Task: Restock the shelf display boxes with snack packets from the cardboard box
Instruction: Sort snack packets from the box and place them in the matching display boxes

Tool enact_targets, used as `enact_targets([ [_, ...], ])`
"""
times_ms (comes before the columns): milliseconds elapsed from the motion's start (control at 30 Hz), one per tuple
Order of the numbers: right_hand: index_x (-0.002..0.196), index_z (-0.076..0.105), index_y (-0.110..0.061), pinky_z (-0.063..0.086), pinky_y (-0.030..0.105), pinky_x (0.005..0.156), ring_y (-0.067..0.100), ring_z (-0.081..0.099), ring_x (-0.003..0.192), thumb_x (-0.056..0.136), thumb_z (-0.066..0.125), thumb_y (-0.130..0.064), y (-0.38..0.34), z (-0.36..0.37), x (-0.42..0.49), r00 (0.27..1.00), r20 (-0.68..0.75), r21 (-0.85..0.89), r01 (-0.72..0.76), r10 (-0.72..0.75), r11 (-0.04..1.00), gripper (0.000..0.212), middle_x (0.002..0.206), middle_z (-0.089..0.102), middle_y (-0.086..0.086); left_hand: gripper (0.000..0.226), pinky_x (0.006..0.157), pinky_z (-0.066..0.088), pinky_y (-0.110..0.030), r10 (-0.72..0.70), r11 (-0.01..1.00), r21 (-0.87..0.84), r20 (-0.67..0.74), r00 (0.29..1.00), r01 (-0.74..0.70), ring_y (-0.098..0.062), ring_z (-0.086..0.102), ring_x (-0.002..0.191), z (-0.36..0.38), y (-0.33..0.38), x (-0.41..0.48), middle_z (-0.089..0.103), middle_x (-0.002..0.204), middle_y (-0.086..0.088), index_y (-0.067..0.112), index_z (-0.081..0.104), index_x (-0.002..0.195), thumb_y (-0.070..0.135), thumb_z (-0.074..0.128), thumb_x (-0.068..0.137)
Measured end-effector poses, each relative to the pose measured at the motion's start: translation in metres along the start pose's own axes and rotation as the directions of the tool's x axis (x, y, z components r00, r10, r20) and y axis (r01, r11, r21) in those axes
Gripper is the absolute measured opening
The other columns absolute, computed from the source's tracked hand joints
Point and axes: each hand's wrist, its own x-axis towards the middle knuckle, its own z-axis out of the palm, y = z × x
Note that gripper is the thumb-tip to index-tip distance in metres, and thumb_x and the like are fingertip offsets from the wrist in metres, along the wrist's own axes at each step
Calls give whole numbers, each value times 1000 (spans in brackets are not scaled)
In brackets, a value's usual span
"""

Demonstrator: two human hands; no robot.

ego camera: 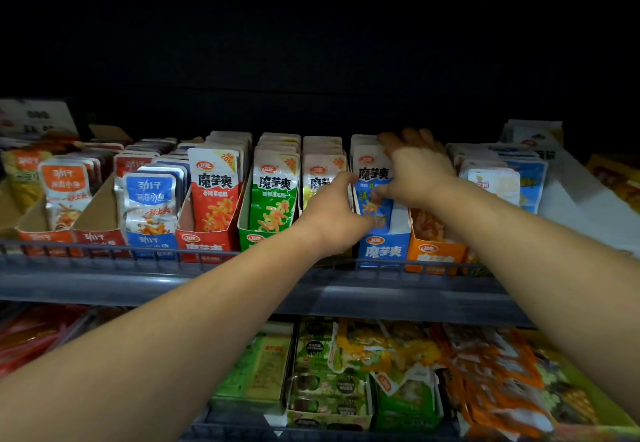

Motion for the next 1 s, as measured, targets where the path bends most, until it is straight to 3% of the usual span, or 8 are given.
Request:
enact_targets([
  [67, 149, 33, -29, 39, 44, 106, 32, 31, 138, 67, 85, -54, 0, -2, -5, 1000, -14, 27, -9, 9, 1000, 100, 149, 38, 7, 72, 71, 57, -32, 9, 1000, -9, -34, 999, -9, -24, 64, 101, 2, 0, 0, 56, 129, -13, 29, 36, 150, 29, 75, 90],
  [233, 142, 46, -23, 43, 43, 98, 33, 42, 130, 78, 79, -47, 1, -12, -28, 993, -118, 65, 25, -17, 998, 75, 139, 49, 9, 63, 96, 56, -43, 41, 999, -18, -150, 988, -44, -26, 60, 115, -3, 5, -7, 51, 138, -9, 21, 40, 150, 28, 69, 95],
  [367, 143, 47, -23, 43, 41, 101, 27, 46, 126, 86, 73, -43, 2, -25, -62, 988, -135, 172, 96, -73, 980, 66, 133, 52, 5, 50, 93, 59, -48, 119, 993, 34, -206, 971, -114, -24, 62, 110, -18, 14, -19, 54, 133, -7, 19, 48, 142, 27, 65, 96],
  [467, 139, 50, -23, 46, 37, 97, 21, 51, 120, 89, 69, -43, -5, -32, -96, 983, -134, 229, 153, -124, 961, 57, 128, 55, 0, 46, 98, 54, -39, 172, 980, 136, -238, 956, -142, -20, 59, 115, -35, 15, -34, 57, 133, -5, 18, 50, 141, 27, 63, 98],
  [600, 134, 53, -25, 49, 33, 82, 15, 55, 105, 93, 63, -44, -28, -33, -148, 975, -90, 333, 220, -201, 917, 46, 115, 56, -7, 37, 85, 55, -37, 193, 958, 264, -303, 933, -113, -22, 65, 96, -64, -1, -65, 67, 110, -2, 18, 59, 129, 31, 63, 96],
  [767, 133, 54, -25, 50, 34, 78, 10, 52, 94, 94, 62, -43, -80, 8, -217, 945, 82, 461, 244, -316, 853, 43, 106, 55, -11, 16, 79, 56, -41, 133, 933, 359, -308, 942, -15, -20, 65, 81, -84, -60, -135, 66, 80, 8, 23, 64, 103, 35, 64, 92],
  [900, 130, 56, -24, 48, 31, 77, 20, 58, 107, 94, 60, -44, -127, 81, -283, 873, 272, 501, 230, -404, 834, 41, 116, 61, -3, 23, 74, 56, -41, 18, 878, 469, -227, 974, 93, -27, 66, 83, -69, -139, -200, 69, 85, -1, 19, 66, 98, 40, 59, 92],
  [1000, 135, 52, -27, 52, 34, 84, 18, 56, 114, 96, 57, -44, -155, 138, -324, 762, 484, 497, 165, -430, 852, 43, 124, 59, -4, 26, 69, 53, -40, -89, 796, 593, -86, 992, 123, -35, 65, 88, -45, -203, -243, 68, 94, -8, 17, 64, 103, 40, 53, 96],
])
